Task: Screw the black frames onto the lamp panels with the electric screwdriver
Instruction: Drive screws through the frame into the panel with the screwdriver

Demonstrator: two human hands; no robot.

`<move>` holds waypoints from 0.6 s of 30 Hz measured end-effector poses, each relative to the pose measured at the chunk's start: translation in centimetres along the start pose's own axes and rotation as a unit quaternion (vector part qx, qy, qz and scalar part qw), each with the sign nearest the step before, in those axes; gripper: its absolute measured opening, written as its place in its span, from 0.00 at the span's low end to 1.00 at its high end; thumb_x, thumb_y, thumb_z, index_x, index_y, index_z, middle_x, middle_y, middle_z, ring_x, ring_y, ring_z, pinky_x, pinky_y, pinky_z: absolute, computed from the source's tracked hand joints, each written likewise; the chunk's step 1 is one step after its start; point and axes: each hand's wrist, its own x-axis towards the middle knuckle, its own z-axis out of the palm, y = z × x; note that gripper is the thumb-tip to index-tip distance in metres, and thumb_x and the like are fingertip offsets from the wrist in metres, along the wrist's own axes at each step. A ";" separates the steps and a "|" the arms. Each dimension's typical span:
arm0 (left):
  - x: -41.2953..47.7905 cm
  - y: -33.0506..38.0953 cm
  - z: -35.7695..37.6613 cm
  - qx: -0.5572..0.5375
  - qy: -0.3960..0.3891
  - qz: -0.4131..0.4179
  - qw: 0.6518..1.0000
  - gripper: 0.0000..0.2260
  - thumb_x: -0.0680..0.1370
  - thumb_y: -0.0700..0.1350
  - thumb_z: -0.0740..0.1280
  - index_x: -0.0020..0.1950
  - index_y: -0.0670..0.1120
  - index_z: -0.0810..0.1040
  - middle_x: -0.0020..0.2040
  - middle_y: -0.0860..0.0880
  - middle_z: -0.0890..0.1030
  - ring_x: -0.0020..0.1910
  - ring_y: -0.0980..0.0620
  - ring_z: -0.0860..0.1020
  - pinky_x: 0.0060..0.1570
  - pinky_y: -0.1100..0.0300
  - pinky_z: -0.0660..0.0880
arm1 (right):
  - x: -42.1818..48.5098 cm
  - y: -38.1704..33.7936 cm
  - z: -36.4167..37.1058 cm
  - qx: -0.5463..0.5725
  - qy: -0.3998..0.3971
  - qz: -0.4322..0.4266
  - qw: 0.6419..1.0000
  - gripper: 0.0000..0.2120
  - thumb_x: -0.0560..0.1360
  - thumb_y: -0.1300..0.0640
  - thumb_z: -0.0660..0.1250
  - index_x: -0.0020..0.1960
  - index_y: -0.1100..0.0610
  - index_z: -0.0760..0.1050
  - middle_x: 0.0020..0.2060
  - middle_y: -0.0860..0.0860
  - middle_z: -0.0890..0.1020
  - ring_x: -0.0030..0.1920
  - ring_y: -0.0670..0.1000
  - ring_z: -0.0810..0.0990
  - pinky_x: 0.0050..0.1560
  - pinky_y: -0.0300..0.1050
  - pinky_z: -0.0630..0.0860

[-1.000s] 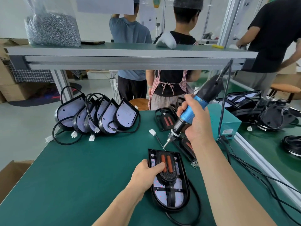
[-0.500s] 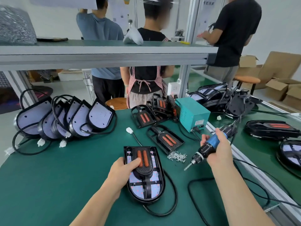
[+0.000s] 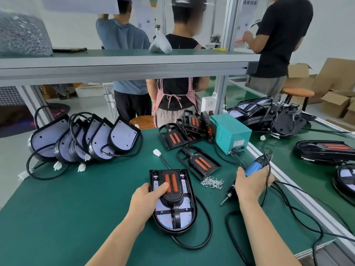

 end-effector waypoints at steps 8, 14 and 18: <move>0.3 -0.6 0.3 0.063 0.081 0.033 0.994 0.18 0.81 0.55 0.63 0.47 0.40 0.77 0.45 0.43 0.81 0.40 0.48 0.74 0.40 0.56 0.71 | -2.3 0.2 -1.5 -0.031 -0.051 -0.028 0.998 0.35 0.81 0.61 0.66 0.79 0.68 0.50 0.80 0.62 0.56 0.79 0.62 0.56 0.78 0.57 0.59; -1.1 -1.1 0.2 0.016 0.091 0.087 0.992 0.06 0.80 0.49 0.68 0.56 0.54 0.76 0.44 0.42 0.84 0.46 0.45 0.81 0.45 0.58 0.75 | -5.5 0.6 -2.3 -0.121 -0.082 -0.159 0.976 0.32 0.80 0.64 0.66 0.79 0.68 0.56 0.80 0.64 0.53 0.81 0.61 0.48 0.79 0.59 0.54; -1.3 -1.1 0.0 -0.001 0.082 0.100 0.992 0.08 0.79 0.45 0.68 0.58 0.54 0.79 0.42 0.47 0.86 0.47 0.47 0.83 0.50 0.56 0.78 | -7.2 -0.7 -2.5 -0.104 -0.093 -0.288 0.948 0.19 0.80 0.62 0.66 0.70 0.64 0.73 0.72 0.60 0.70 0.76 0.60 0.63 0.76 0.56 0.61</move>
